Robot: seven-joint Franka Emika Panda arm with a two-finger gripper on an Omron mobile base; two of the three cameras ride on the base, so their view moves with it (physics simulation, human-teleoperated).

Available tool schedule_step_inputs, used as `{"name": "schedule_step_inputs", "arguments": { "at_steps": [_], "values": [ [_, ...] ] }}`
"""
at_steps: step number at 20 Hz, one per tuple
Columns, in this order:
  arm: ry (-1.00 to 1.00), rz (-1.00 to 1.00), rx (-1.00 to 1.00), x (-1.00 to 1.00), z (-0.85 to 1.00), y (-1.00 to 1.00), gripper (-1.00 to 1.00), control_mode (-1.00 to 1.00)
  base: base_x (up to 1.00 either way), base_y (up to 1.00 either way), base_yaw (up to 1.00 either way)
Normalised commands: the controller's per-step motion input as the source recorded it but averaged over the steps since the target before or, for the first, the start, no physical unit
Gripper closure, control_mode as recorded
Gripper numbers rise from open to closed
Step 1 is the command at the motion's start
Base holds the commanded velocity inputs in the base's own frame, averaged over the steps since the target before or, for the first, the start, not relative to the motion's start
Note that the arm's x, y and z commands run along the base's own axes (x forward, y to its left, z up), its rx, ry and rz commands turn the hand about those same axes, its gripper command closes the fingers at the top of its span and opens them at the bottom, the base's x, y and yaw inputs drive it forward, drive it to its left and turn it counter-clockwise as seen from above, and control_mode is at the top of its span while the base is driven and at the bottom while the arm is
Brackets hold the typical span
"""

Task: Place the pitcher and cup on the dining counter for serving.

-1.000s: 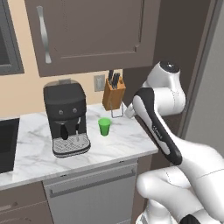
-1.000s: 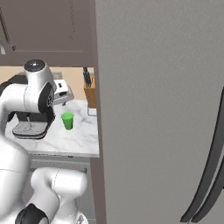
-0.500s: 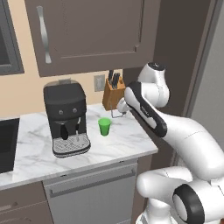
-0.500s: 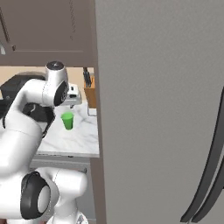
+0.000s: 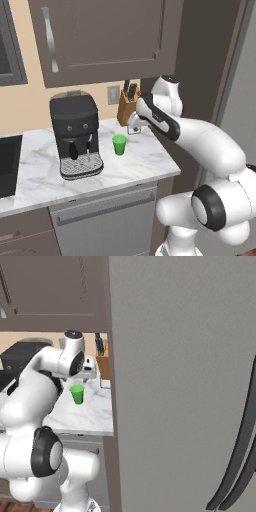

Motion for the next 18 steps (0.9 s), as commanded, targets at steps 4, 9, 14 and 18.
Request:
{"name": "schedule_step_inputs", "arguments": {
  "at_steps": [4, 9, 14, 18],
  "values": [
    [0.12, -0.06, 0.0, 0.41, -0.47, 0.08, -1.0, -1.0, 0.0, 0.0, 0.0],
    [0.1, -0.05, -0.01, 0.3, -0.52, 0.09, -1.0, -1.0, 0.0, 0.0, 0.0],
    [0.02, -0.06, -0.02, 0.4, -0.31, 0.11, -1.0, -1.0, 0.0, 0.0, 0.0],
    [0.0, -0.06, -0.04, 0.35, -0.35, 0.07, -1.0, -1.0, 0.0, 0.0, 0.0]
  ]
}}
